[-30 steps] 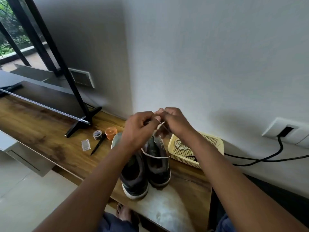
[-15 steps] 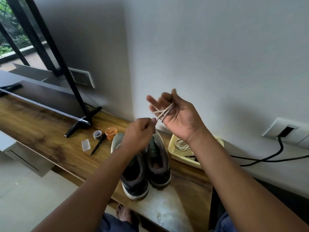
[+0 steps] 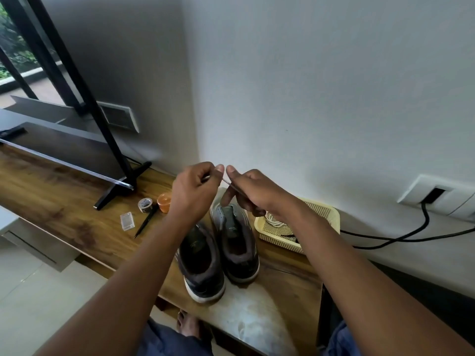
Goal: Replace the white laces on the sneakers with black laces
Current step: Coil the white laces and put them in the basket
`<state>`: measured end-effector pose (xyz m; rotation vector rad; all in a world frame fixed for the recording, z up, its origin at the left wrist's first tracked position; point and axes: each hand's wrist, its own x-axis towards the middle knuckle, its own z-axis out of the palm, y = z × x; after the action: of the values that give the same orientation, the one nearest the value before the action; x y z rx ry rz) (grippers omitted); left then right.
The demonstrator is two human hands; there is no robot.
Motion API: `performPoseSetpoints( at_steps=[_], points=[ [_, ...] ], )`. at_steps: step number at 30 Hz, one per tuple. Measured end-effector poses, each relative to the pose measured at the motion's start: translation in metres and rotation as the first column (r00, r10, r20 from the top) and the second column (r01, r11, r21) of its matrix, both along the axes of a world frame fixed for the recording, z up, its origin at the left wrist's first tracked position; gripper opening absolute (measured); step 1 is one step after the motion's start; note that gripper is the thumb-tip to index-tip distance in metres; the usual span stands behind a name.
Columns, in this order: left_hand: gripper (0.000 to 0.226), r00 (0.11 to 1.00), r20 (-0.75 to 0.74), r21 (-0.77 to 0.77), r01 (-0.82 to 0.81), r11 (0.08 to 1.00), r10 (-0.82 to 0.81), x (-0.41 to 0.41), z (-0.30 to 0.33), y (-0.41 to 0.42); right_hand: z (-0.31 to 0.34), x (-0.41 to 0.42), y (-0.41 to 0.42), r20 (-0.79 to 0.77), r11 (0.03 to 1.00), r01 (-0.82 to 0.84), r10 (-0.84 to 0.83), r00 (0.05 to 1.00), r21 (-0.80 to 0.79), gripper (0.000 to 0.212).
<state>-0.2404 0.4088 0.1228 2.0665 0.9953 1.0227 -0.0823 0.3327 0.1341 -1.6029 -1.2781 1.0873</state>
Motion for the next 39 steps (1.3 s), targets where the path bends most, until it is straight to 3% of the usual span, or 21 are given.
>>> performPoseSetpoints(
  at_steps=[2,4,6,9,13,18,22,24,28,32,35,39],
  points=[
    [0.047,1.0,0.003,-0.057,-0.019,0.998,0.019,-0.001,-0.001,0.002,0.002,0.0,-0.001,-0.142,0.99,-0.126,0.116,0.983,-0.06,0.075],
    [0.046,0.998,0.058,-0.174,0.045,0.984,-0.035,0.001,0.0,0.0,0.007,0.002,0.0,-0.339,0.978,-0.205,0.183,0.923,-0.028,0.061],
    [0.041,0.976,0.202,-0.325,0.145,0.935,-0.081,0.007,0.001,-0.004,0.012,0.003,0.0,-0.533,0.979,-0.198,0.193,0.824,0.049,0.043],
    [0.041,0.943,0.323,-0.451,0.23,0.862,-0.083,0.017,0.001,-0.011,0.015,0.005,0.002,-0.742,0.984,-0.11,0.175,0.647,0.137,0.036],
    [0.03,0.926,0.375,-0.546,0.253,0.799,-0.037,0.03,-0.004,-0.022,0.012,0.006,0.002,-0.868,0.988,0.043,0.111,0.484,0.15,0.036],
    [0.022,0.876,0.48,-0.599,0.36,0.715,-0.039,0.043,-0.003,-0.027,0.007,0.018,0.0,-0.925,0.983,0.127,0.076,0.371,0.132,0.04],
    [0.024,0.865,0.458,-0.627,0.477,0.616,-0.204,0.047,-0.002,-0.023,0.001,0.035,-0.007,-0.907,0.986,0.074,0.104,0.407,0.146,0.044],
    [0.022,0.872,0.424,-0.627,0.476,0.616,-0.242,0.052,-0.003,-0.021,-0.003,0.045,-0.01,-0.897,0.989,0.036,0.115,0.427,0.144,0.045],
    [0.014,0.935,0.271,-0.573,0.349,0.742,-0.23,0.069,-0.014,-0.021,-0.013,0.064,-0.016,-0.88,0.997,0.0,0.066,0.471,0.075,0.044],
    [0.015,0.984,-0.01,-0.498,0.151,0.854,-0.18,0.089,-0.033,-0.026,-0.028,0.08,-0.019,-0.733,0.968,0.158,-0.251,0.633,-0.195,0.04],
    [0.023,0.944,-0.306,-0.331,0.018,0.944,-0.125,0.101,-0.046,-0.029,-0.041,0.086,-0.019,-0.593,0.914,0.233,-0.394,0.703,-0.331,0.038],
    [0.029,0.876,-0.472,-0.258,-0.03,0.966,-0.099,0.114,-0.063,-0.03,-0.054,0.091,-0.017,-0.449,0.878,0.28,-0.445,0.775,-0.387,0.036]
  ],
)
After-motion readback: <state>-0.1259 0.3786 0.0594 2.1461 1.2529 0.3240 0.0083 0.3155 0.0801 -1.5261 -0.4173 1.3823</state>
